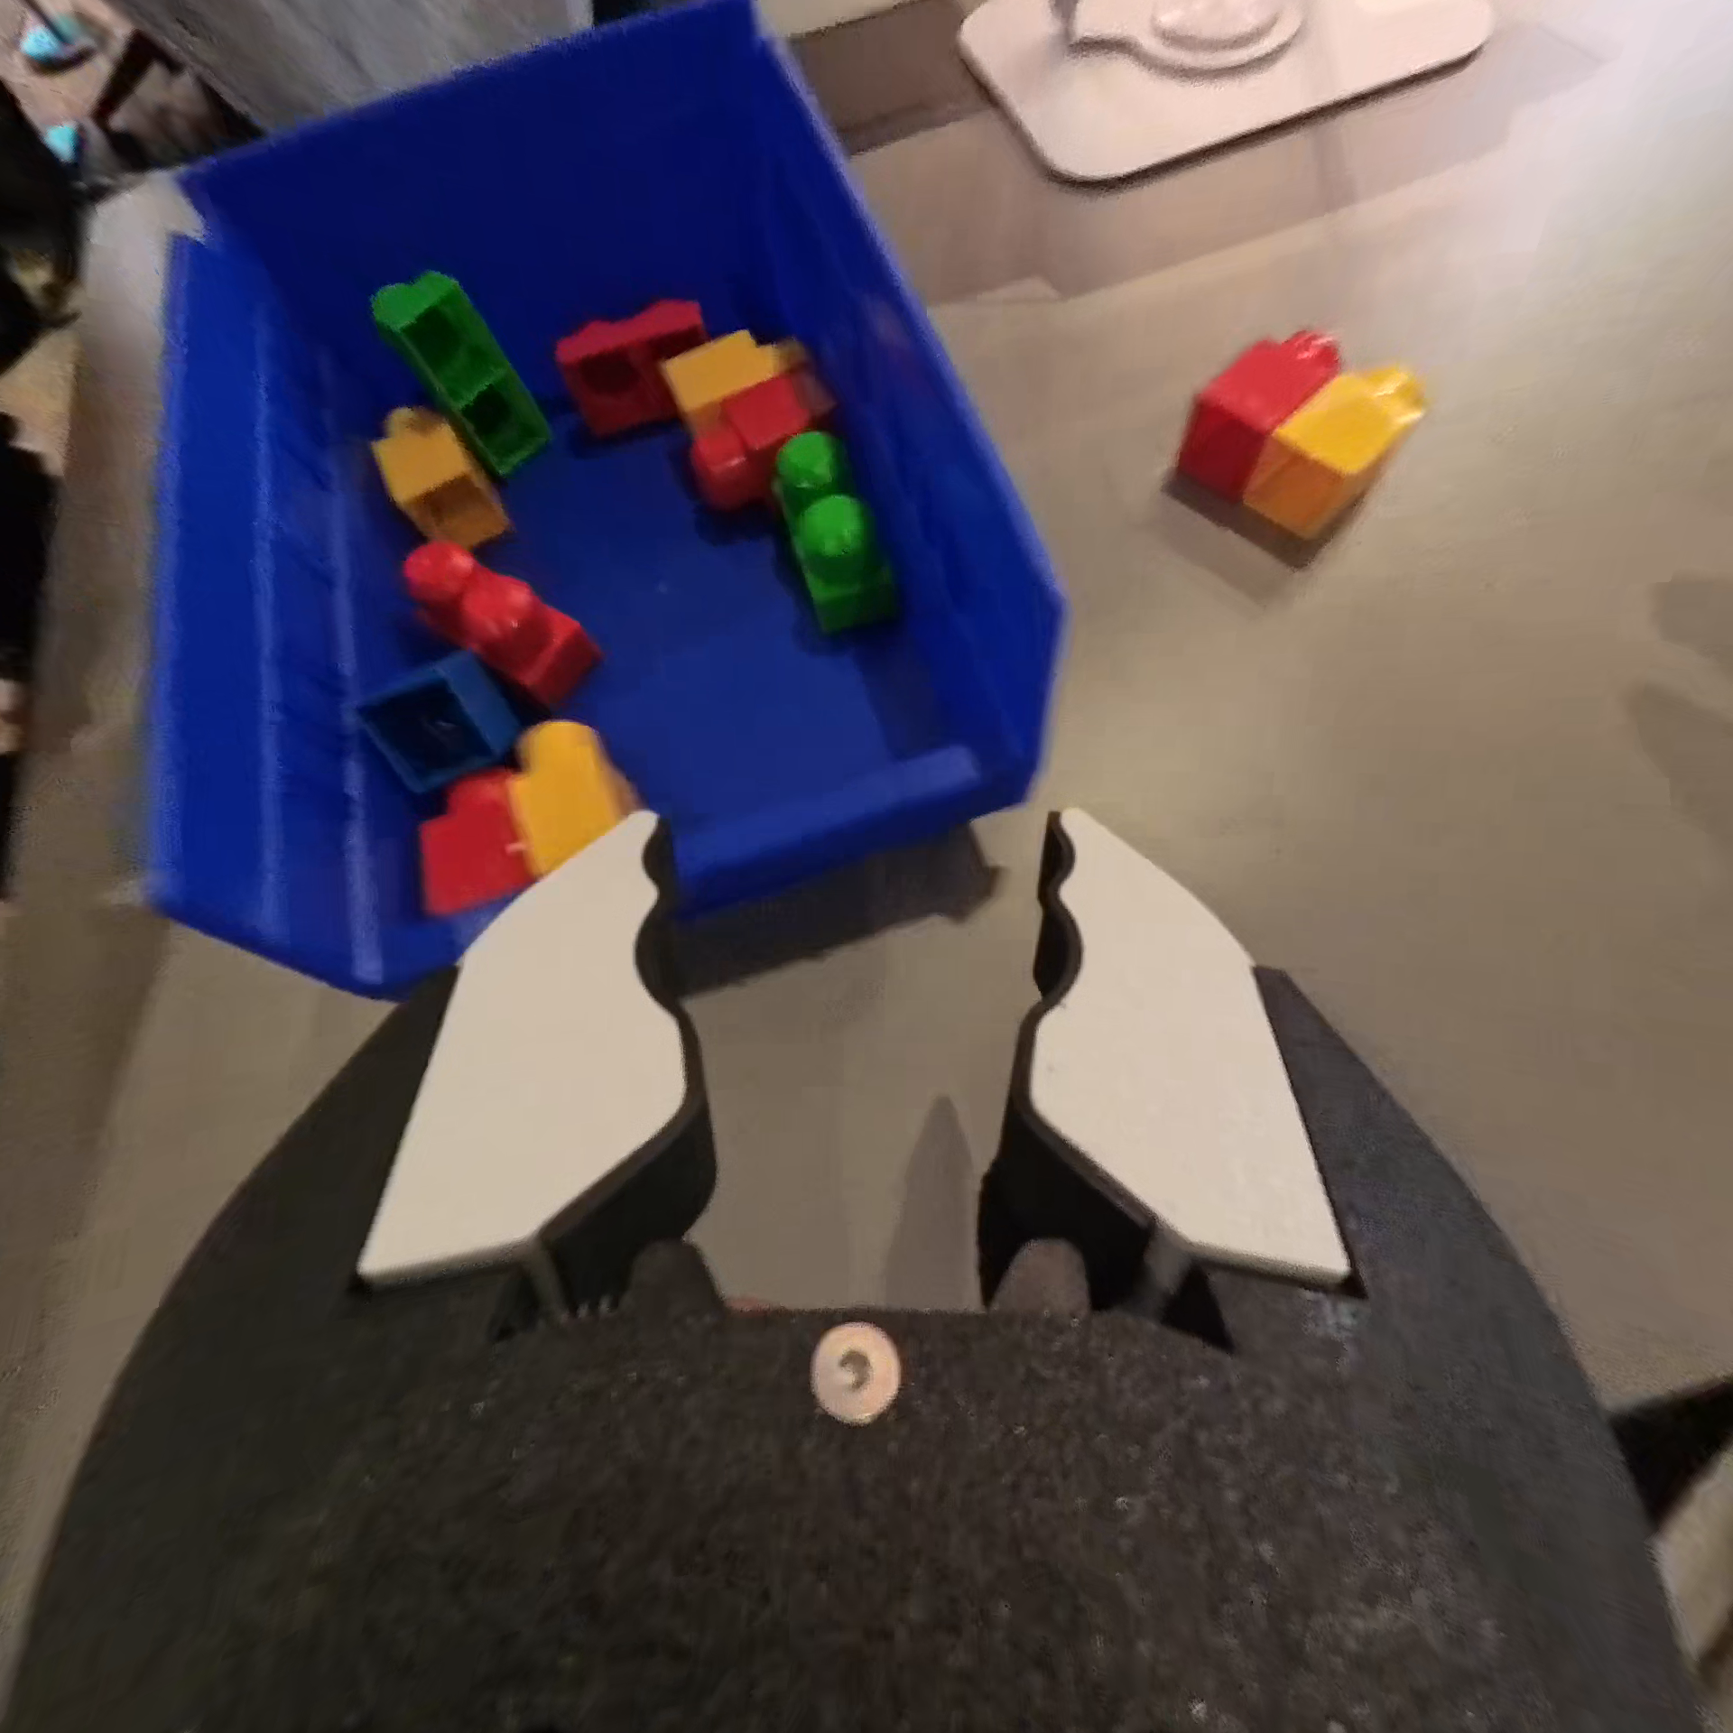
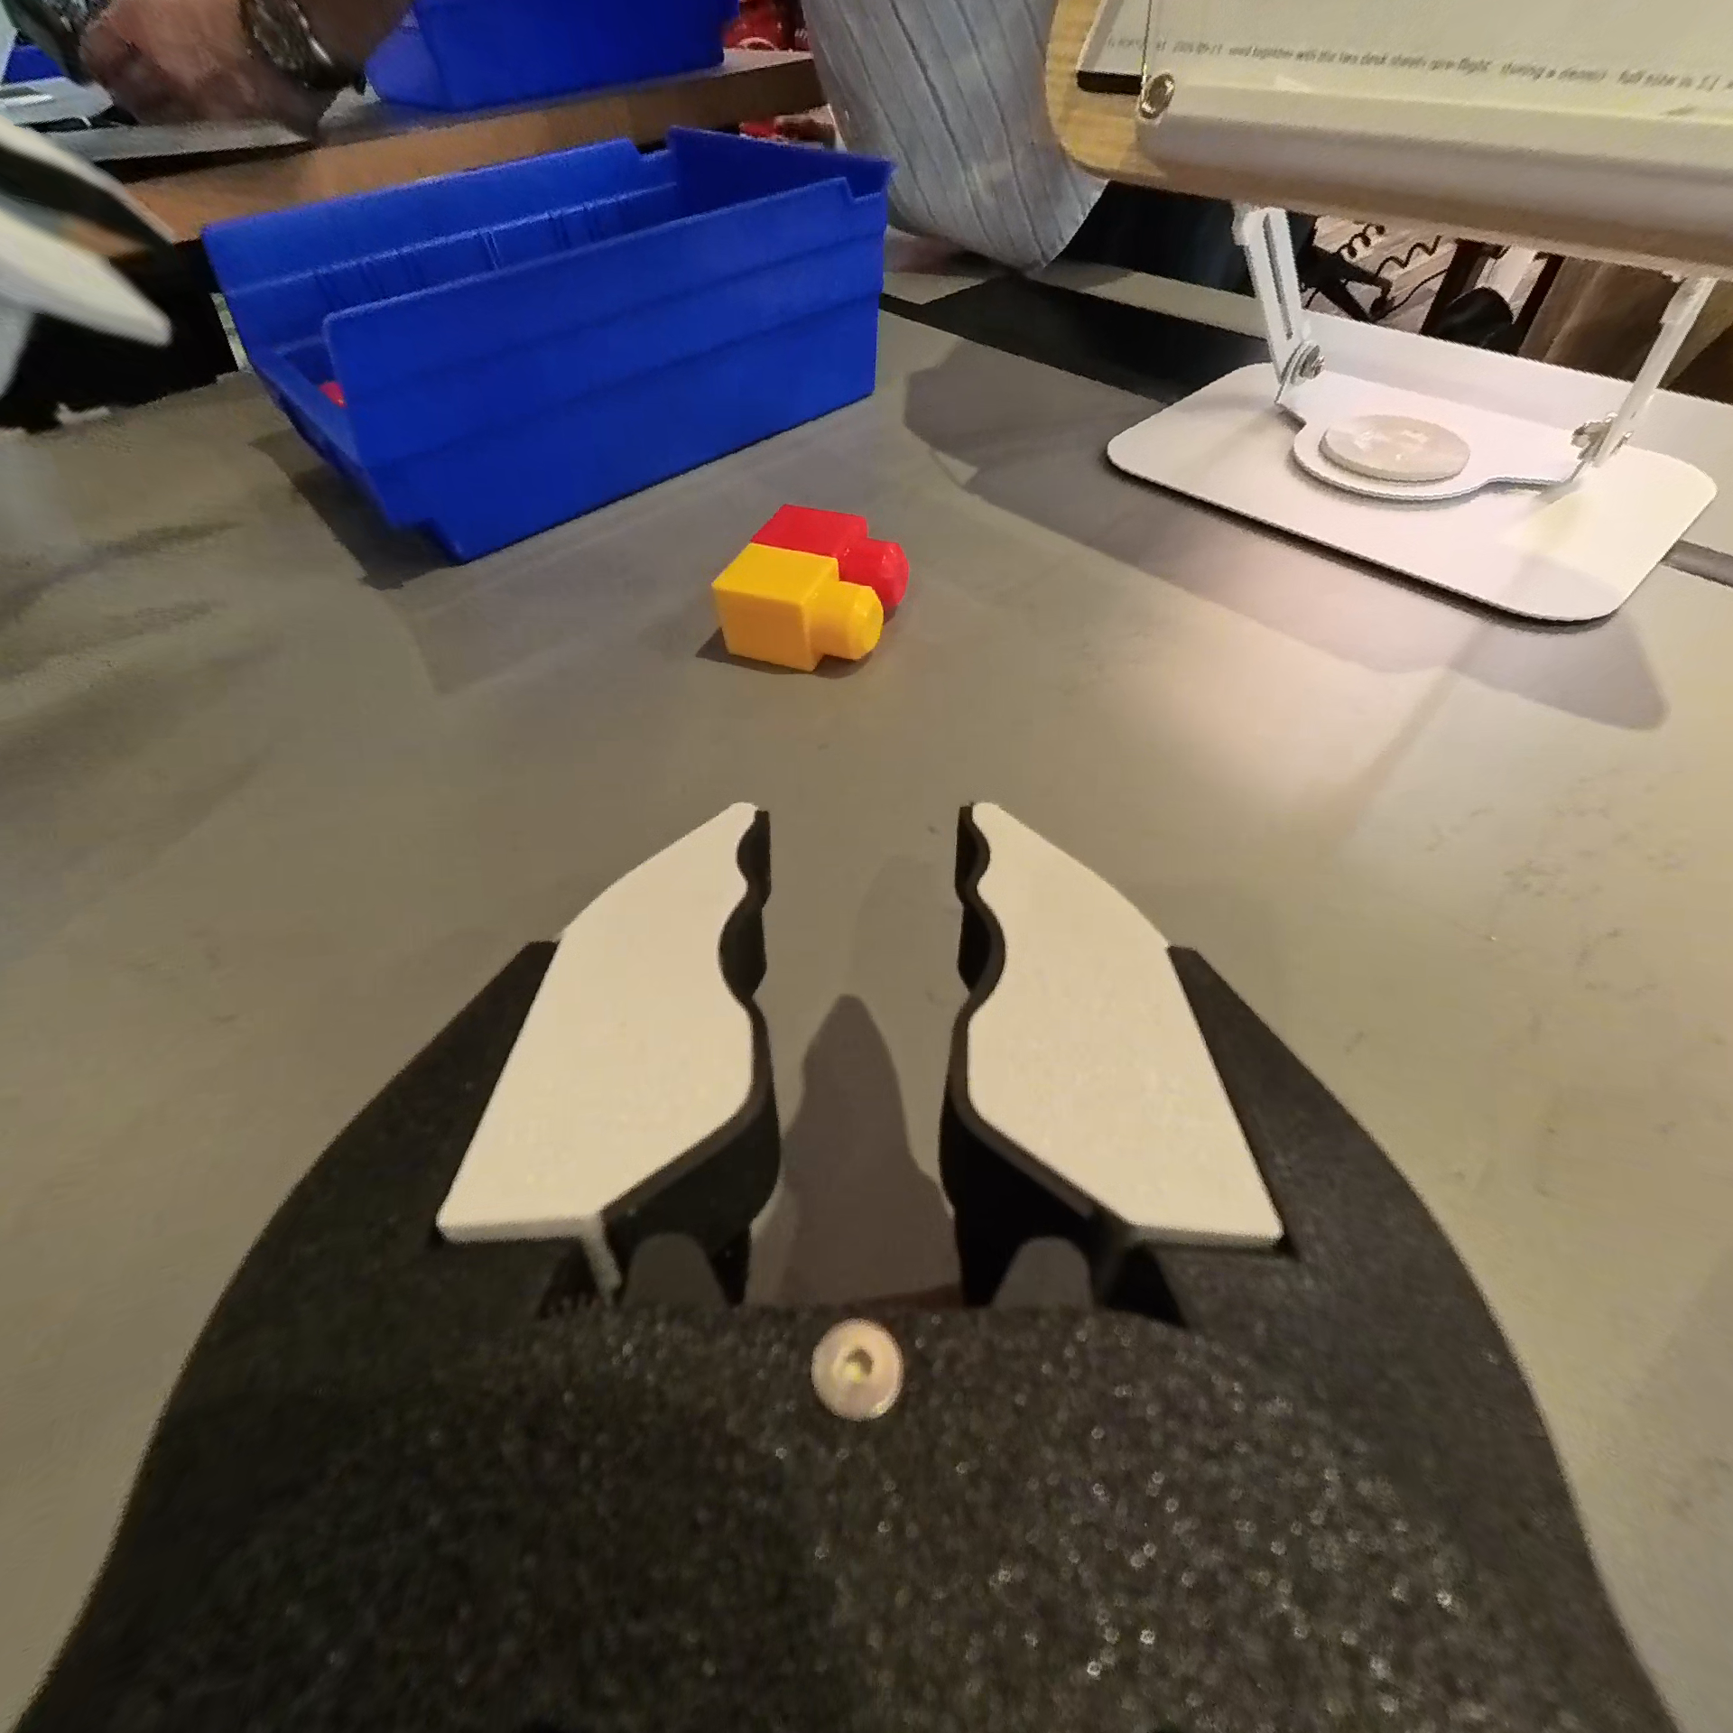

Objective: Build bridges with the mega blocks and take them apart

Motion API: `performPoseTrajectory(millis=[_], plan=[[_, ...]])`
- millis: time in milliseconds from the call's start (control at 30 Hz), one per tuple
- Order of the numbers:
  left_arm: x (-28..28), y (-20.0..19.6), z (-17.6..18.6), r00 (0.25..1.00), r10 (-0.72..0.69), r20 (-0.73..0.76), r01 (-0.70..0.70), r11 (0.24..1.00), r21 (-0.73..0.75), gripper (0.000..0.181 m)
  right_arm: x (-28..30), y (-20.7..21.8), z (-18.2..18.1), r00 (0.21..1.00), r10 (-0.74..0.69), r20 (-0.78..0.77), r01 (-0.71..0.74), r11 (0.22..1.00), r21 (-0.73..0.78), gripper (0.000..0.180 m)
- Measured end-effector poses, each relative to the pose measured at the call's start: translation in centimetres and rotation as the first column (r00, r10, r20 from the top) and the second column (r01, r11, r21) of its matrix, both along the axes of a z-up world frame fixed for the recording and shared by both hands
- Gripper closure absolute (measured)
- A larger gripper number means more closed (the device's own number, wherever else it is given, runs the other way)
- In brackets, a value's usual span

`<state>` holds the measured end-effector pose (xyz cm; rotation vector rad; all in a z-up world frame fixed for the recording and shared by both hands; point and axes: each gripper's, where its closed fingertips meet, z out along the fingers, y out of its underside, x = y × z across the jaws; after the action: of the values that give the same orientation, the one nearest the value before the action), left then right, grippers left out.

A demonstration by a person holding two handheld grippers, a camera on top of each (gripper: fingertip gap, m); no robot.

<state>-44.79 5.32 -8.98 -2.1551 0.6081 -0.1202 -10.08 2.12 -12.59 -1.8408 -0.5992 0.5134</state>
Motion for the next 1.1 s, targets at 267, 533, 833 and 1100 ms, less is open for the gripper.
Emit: performPoseTrajectory(millis=[267, 533, 833, 1100], plan=[[-4.9, 12.6, -1.6, 0.877, -0.173, -0.449, 0.053, 0.962, -0.267, 0.096, -0.2, 0.0, -0.2, 1.000, 0.011, 0.016, -0.011, 1.000, -0.001, 0.142], [-7.6, 16.4, -6.5, 0.619, -0.518, -0.590, 0.081, 0.790, -0.608, 0.094, -0.3, -0.1, -0.3, 1.000, 0.019, 0.012, -0.019, 1.000, -0.012, 0.142], [-7.6, 16.9, -8.3, 0.537, -0.616, -0.576, 0.038, 0.700, -0.713, 0.094, -0.5, -0.3, -0.3, 0.999, 0.035, -0.007, -0.035, 0.999, -0.030, 0.142], [-7.4, 16.4, -9.5, 0.504, -0.631, -0.590, -0.004, 0.681, -0.732, 0.111, -0.9, -0.4, -0.5, 0.999, 0.047, 0.008, -0.047, 0.998, -0.032, 0.142]])
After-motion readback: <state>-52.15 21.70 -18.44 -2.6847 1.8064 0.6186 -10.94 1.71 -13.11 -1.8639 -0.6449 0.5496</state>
